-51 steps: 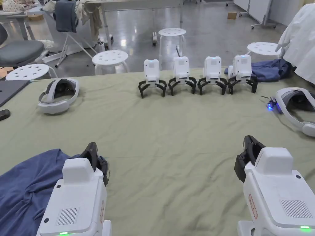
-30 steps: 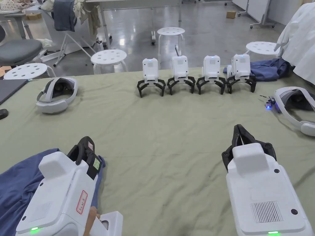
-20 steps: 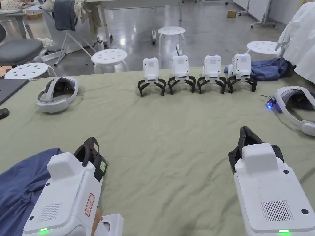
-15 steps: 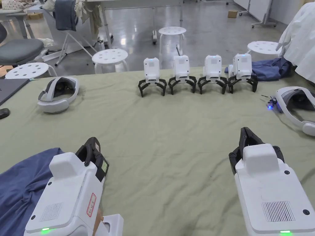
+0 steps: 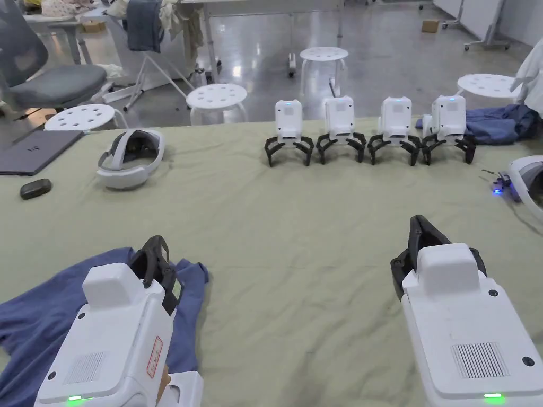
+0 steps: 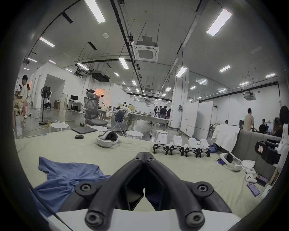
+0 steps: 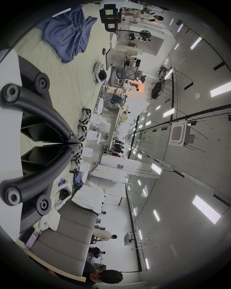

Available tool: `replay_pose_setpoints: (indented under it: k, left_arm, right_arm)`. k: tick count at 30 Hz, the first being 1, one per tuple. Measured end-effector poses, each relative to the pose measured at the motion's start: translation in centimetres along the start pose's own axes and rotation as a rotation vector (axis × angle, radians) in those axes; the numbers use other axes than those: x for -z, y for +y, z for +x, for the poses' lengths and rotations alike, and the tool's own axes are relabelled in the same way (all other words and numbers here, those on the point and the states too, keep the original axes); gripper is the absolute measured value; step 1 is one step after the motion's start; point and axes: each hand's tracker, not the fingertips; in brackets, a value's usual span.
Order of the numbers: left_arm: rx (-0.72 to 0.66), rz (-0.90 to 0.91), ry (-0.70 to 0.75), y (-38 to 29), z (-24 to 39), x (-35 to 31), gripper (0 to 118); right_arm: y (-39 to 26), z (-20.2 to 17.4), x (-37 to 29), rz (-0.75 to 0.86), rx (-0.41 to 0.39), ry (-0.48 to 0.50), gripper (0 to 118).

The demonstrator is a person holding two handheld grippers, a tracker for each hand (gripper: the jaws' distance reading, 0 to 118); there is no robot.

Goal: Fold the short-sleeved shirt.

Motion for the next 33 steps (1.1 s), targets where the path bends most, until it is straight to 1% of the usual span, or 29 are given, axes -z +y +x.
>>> replay_pose_setpoints:
  k: [7,15,21,28,33]
  left_arm:
    - [0.049,0.020,0.121,1.3,-5.3,-2.3,0]
    - [0.092,0.031,0.297,2.6,-12.2,-6.2,0]
    - [0.139,0.018,0.417,3.0,-16.1,-9.4,0]
    - [0.163,-0.006,0.483,2.7,-18.2,-11.7,0]
    - [0.164,-0.011,0.498,2.4,-18.6,-11.8,0]
  right_arm:
    - [1.4,-4.8,0.7,0.028,0.029,0.114,5]
    - [2.6,-10.5,1.2,0.040,0.072,0.260,5]
    - [3.1,-14.1,1.1,0.041,0.093,0.353,5]
    - [2.9,-17.1,0.8,0.025,0.110,0.431,5]
    - [2.8,-17.5,0.7,0.015,0.109,0.448,5]
